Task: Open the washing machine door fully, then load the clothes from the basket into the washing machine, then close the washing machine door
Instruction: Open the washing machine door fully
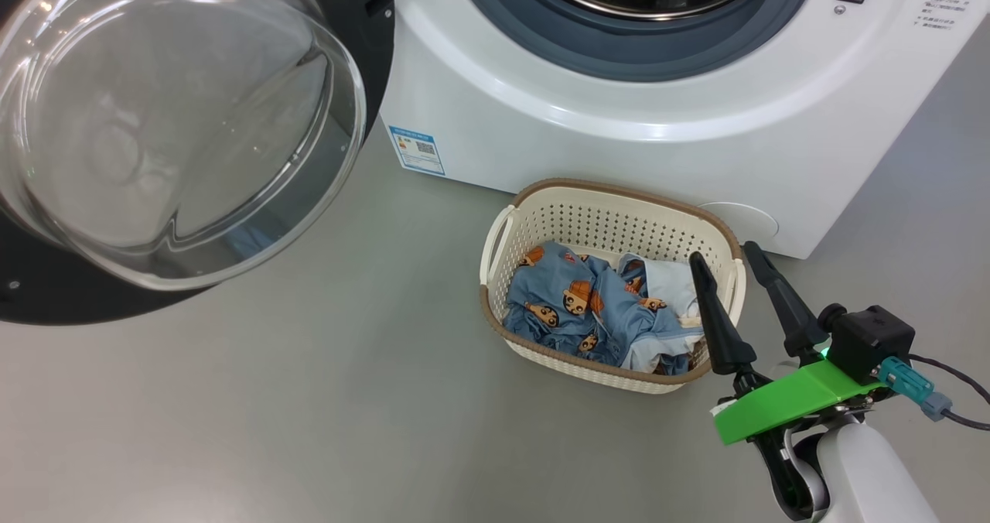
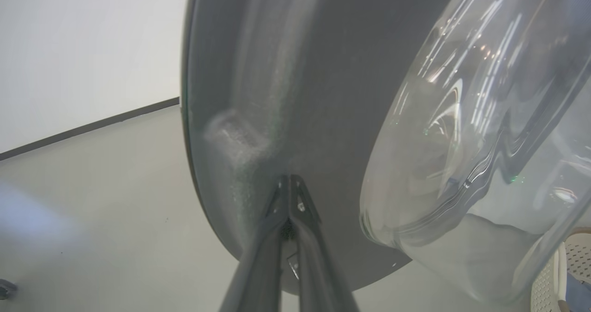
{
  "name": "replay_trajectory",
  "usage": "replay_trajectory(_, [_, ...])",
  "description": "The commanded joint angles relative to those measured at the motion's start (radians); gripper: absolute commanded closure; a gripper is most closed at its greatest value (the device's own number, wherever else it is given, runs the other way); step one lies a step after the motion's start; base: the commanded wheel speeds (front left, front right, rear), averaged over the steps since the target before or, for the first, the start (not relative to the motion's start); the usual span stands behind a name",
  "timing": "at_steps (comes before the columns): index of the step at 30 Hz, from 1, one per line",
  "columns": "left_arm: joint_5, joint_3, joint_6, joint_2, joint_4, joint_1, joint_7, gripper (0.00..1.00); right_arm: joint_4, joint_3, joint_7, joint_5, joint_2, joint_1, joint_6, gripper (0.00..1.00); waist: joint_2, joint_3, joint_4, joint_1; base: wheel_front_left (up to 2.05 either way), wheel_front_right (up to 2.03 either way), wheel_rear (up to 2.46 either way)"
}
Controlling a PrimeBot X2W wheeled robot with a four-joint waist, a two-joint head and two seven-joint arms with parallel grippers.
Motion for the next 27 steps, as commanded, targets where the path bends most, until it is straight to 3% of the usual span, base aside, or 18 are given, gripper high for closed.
replay_trajectory(1, [0.006, 0.022, 0.001, 0.082, 0.0, -0.046, -0.014, 1.0, -0.021, 0.025, -0.012, -0.003, 0.013, -0.018, 0.002, 0.0, 0.0, -0.003, -0.003, 0.0, 0.0, 0.0, 0.0])
replay_trajectory(13, [-0.013, -0.01, -0.001, 0.057, 0.009, -0.021, -0.022, 1.0, -0.021, 0.021, -0.012, 0.0, 0.014, 0.0, 0.002, 0.0, 0.0, -0.031, 0.001, 0.0, 0.0, 0.0, 0.0])
replay_trajectory(27, [-0.079, -0.016, -0.001, 0.046, -0.195, 0.134, -0.022, 1.0, -0.026, 0.019, -0.012, 0.006, 0.004, 0.015, 0.002, 0.0, 0.0, -0.057, 0.004, 0.0, 0.0, 0.0, 0.0])
